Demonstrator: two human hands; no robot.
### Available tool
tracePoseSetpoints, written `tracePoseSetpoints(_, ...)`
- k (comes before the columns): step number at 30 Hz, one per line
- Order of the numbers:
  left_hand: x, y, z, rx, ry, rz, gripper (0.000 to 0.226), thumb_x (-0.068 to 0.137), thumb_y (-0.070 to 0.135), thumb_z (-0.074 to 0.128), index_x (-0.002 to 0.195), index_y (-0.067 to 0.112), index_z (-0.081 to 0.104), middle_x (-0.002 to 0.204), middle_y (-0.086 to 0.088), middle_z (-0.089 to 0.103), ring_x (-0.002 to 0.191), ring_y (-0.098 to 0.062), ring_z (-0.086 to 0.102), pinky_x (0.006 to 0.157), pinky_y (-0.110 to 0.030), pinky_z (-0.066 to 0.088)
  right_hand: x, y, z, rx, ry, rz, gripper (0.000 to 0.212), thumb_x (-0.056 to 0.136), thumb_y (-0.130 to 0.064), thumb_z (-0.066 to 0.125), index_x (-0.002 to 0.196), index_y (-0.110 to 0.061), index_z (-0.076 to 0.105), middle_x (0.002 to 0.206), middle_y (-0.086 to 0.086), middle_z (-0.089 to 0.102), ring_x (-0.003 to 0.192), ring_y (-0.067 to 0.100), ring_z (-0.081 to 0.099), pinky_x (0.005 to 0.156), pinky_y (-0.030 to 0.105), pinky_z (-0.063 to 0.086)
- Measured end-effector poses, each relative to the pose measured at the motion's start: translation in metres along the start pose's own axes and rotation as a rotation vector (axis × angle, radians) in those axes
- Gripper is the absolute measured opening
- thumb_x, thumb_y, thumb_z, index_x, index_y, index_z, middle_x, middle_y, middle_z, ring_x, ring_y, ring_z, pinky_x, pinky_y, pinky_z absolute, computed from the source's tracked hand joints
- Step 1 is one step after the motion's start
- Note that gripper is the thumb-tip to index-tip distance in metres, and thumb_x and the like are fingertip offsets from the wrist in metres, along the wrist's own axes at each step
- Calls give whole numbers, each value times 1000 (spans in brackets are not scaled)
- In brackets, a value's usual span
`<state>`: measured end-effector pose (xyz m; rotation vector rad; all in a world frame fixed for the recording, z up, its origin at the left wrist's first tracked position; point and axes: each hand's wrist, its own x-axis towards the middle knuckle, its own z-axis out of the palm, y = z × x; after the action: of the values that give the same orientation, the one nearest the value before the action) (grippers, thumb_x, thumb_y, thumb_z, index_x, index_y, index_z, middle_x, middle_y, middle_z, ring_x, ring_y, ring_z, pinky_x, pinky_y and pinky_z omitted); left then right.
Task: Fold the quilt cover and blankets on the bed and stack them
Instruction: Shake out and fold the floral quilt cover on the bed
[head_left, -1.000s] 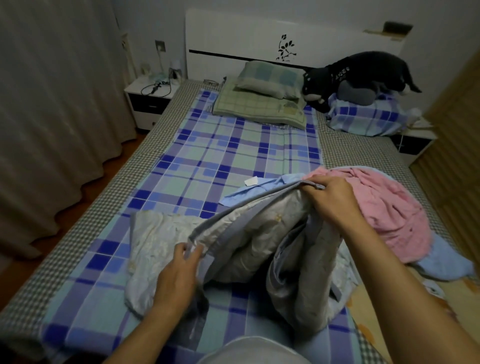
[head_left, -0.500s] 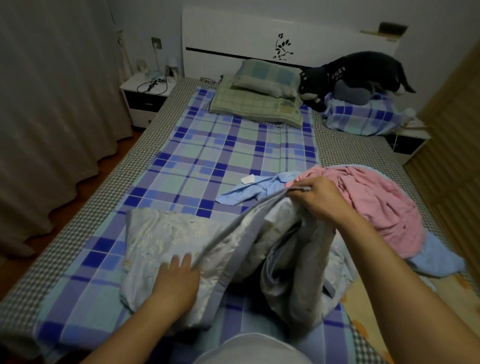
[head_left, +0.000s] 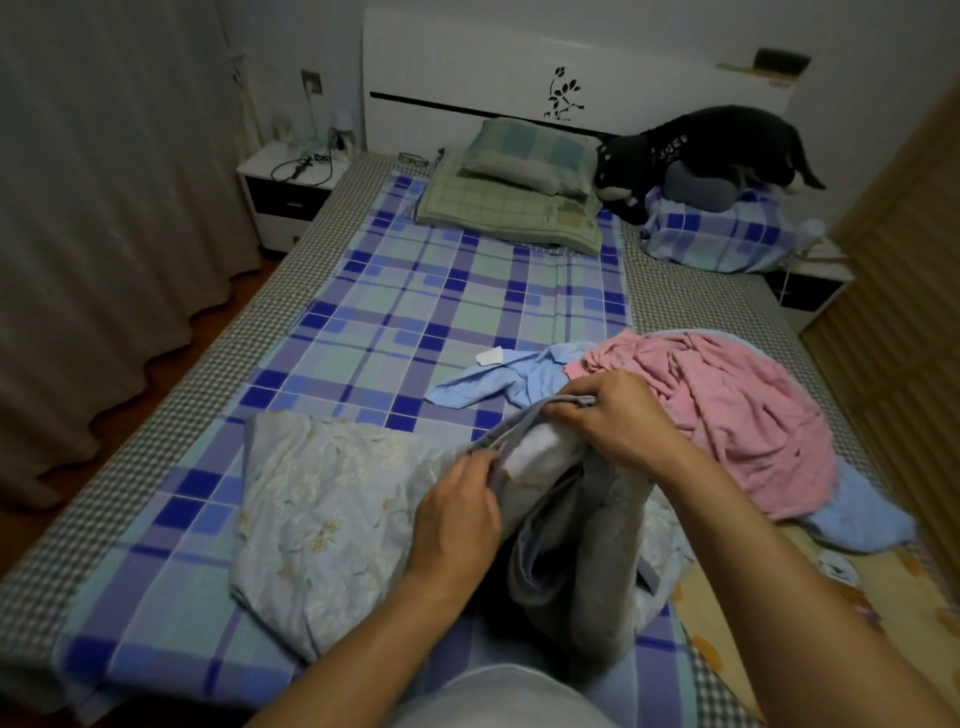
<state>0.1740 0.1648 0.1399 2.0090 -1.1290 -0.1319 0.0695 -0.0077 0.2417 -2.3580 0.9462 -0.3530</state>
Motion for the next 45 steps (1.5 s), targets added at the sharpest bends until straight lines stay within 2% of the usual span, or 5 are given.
tracePoseSetpoints(8, -11, 14, -3, -172, -42, -71, 45, 90, 50, 54, 128, 27, 54, 124, 9, 54, 110, -8, 54, 90, -27, 49, -10, -1, -2, 67, -70, -37, 10, 85, -39, 73, 82, -30, 78, 79, -16, 73, 77, 1, 66, 77, 34, 55)
tracePoseSetpoints(19, -15, 25, -25, -613, -299, -234, 9, 96, 19, 62, 99, 21, 70, 91, 9, 72, 86, -5, 67, 82, -27, 55, -22, -9, 3, 104, -158, -57, 2, 83, -31, 77, 81, -31, 77, 77, -14, 73, 74, 3, 67, 76, 38, 56)
tracePoseSetpoints(27, -10, -20, -12, 4, -27, 3, 9, 89, 29, 67, 94, 32, 74, 140, 1, 40, 132, -20, 34, 103, -34, 35, -28, -14, -7, 127, -315, -92, 13, 85, -16, 75, 90, -27, 80, 82, -18, 74, 80, -3, 67, 73, 13, 51)
tracePoseSetpoints(32, -3, -38, -14, 85, -258, -28, 18, 96, 32, 54, 99, 23, 69, 108, 6, 57, 92, -24, 62, 82, -40, 52, -21, -4, -6, 140, -69, -108, 23, 85, -10, 73, 90, -32, 78, 89, -20, 75, 88, -2, 68, 85, 22, 53)
tracePoseSetpoints(45, -14, -114, -56, 68, -225, -289, 19, 87, 7, 67, 100, 17, 75, 102, 0, 71, 90, -22, 67, 80, -32, 52, 0, 40, -13, 215, 335, 164, 20, 86, -10, 72, 101, -22, 78, 92, -6, 74, 92, 13, 68, 94, 31, 53)
